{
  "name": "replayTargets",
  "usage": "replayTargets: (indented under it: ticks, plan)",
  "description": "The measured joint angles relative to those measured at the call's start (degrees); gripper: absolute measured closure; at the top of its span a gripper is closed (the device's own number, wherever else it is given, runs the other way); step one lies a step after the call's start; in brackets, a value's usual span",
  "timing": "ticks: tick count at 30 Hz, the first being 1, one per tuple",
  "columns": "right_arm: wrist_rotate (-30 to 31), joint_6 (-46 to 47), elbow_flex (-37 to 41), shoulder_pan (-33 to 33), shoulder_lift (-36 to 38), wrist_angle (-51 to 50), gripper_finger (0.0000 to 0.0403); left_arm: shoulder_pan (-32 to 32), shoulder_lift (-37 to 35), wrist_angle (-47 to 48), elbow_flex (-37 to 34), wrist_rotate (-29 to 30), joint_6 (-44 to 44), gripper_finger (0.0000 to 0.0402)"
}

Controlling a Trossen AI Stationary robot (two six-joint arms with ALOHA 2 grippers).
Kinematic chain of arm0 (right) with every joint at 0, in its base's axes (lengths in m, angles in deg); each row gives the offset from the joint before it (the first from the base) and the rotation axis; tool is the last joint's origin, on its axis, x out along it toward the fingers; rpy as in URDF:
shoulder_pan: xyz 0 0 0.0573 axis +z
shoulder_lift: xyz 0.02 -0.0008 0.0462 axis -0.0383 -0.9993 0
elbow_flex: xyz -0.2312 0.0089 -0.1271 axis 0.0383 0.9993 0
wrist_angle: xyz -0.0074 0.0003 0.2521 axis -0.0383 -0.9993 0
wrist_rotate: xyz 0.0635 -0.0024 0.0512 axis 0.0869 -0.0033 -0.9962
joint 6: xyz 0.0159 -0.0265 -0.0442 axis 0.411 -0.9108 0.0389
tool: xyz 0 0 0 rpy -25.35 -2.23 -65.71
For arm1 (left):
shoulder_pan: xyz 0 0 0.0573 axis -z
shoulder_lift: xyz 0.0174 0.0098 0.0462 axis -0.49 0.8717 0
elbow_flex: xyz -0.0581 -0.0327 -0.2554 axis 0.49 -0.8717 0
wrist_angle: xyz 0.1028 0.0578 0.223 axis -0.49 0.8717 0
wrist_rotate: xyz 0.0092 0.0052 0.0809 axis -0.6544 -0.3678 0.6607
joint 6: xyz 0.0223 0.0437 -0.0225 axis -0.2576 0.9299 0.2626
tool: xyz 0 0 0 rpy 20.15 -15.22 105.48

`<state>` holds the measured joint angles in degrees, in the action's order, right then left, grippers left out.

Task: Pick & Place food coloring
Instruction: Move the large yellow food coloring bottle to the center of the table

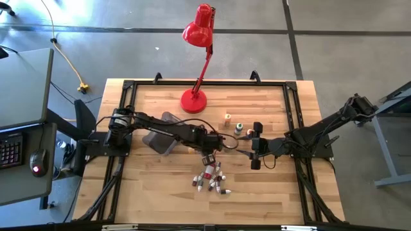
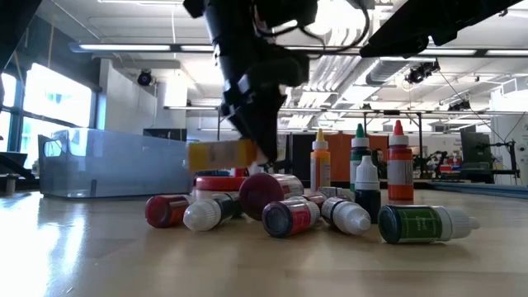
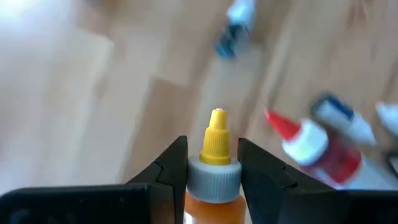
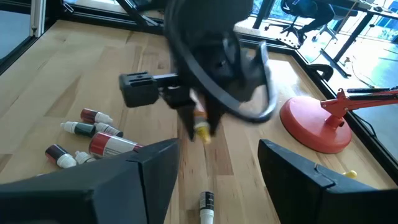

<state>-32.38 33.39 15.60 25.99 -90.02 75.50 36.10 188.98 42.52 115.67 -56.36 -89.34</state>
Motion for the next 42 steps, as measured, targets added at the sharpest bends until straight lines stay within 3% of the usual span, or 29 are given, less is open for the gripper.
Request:
replayTargets:
  ticks: [6,12,19,23,27,32,37,42]
  plan:
    - [0.00,0.00,0.00,-0.02,0.00,-0.04,0.0190,0.55,-0.15,-2.27,2.55,9.30,1.26,0.0296]
    - [-0.11,0.29,0.04,0.00,0.04,-0.35,0.0190,1.29,-4.94,4.37,4.08,14.48,2.26,0.0296]
    - [0.10,0.44,0.07,-0.01,0.04,-0.67,0.0190,1.93,-19.08,11.07,4.31,23.10,4.47,0.0296]
    - [0.13,0.44,0.07,0.00,0.04,-0.55,0.0190,5.49,-28.21,9.64,2.82,28.54,6.80,0.0296]
    - [0.11,0.00,0.06,-0.01,0.02,-0.38,0.0190,10.65,-35.65,0.21,-5.46,34.37,9.86,0.0296]
    - [0.19,-0.93,0.04,0.00,0.02,-0.08,0.0190,13.97,-40.30,-29.28,-24.05,34.69,17.87,0.0296]
    - [-0.09,-0.81,0.00,0.00,0.02,0.83,0.0190,11.98,-38.55,-62.44,-40.03,33.92,21.59,0.0296]
    - [-0.93,-0.77,0.00,0.00,0.02,1.53,0.0190,8.97,-31.53,-83.96,-49.60,30.01,17.69,0.0295]
